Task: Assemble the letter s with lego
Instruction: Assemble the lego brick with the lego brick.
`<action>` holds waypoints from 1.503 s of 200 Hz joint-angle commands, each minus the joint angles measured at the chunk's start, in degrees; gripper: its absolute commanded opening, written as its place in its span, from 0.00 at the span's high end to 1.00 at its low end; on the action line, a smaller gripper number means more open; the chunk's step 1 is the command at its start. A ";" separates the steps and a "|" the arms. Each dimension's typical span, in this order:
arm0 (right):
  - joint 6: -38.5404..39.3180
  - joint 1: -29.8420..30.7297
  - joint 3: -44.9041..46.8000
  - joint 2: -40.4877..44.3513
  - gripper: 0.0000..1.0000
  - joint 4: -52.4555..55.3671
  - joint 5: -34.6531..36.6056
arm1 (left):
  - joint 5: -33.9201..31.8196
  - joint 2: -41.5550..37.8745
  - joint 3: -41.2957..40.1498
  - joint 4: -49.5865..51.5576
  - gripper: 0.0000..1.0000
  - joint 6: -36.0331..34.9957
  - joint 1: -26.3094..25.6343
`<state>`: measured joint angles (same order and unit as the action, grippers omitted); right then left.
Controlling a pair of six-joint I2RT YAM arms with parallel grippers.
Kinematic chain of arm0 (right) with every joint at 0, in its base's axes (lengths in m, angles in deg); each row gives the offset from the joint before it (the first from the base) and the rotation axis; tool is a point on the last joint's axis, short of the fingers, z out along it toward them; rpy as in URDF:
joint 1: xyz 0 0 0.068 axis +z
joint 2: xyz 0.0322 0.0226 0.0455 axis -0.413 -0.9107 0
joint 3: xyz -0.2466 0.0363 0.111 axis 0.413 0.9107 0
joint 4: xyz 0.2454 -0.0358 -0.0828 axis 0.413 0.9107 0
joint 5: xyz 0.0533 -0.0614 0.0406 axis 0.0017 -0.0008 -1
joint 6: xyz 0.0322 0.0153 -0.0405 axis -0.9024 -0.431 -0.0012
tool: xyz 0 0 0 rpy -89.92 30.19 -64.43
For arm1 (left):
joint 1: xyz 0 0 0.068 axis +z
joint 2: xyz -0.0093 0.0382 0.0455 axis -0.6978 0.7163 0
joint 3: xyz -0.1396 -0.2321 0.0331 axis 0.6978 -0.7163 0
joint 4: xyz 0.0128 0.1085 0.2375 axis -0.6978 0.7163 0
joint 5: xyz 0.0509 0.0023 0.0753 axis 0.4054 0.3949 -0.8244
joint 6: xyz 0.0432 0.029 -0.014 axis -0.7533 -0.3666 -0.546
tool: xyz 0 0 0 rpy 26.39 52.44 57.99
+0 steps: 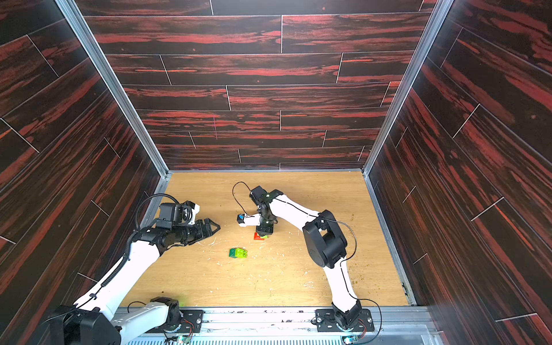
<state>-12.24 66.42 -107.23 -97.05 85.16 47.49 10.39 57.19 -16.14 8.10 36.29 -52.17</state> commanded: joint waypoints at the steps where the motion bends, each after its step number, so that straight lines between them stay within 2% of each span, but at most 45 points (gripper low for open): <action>1: 0.33 0.72 -0.87 -3.59 0.76 3.21 0.38 | 1.18 0.53 0.28 1.19 0.16 -1.29 0.28; 70: -1.87 1.16 -4.38 -7.35 0.76 5.30 2.13 | 2.13 0.75 0.11 0.87 0.16 -1.58 0.28; 162: -5.42 2.10 -5.79 -11.92 0.79 7.22 8.18 | 4.46 2.04 -0.24 1.01 0.16 -3.01 0.28; 217: -4.69 2.10 -5.45 -11.96 0.79 6.97 7.11 | 5.04 2.58 -0.18 1.37 0.16 -3.58 0.32; 238: -4.34 2.31 -6.12 -10.50 0.74 6.61 5.31 | 5.38 2.68 -0.13 1.36 0.16 -3.67 0.28; 279: -3.54 3.23 -8.22 -7.33 0.54 6.94 5.67 | 5.02 2.51 0.81 2.24 0.16 -4.37 0.28; 300: -3.60 3.32 -9.91 -5.86 0.47 6.73 5.90 | 5.19 2.41 0.65 4.38 0.16 -4.46 0.28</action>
<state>-15.93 69.06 -115.40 -102.56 91.19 53.45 14.85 59.59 -16.12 8.93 33.01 -52.17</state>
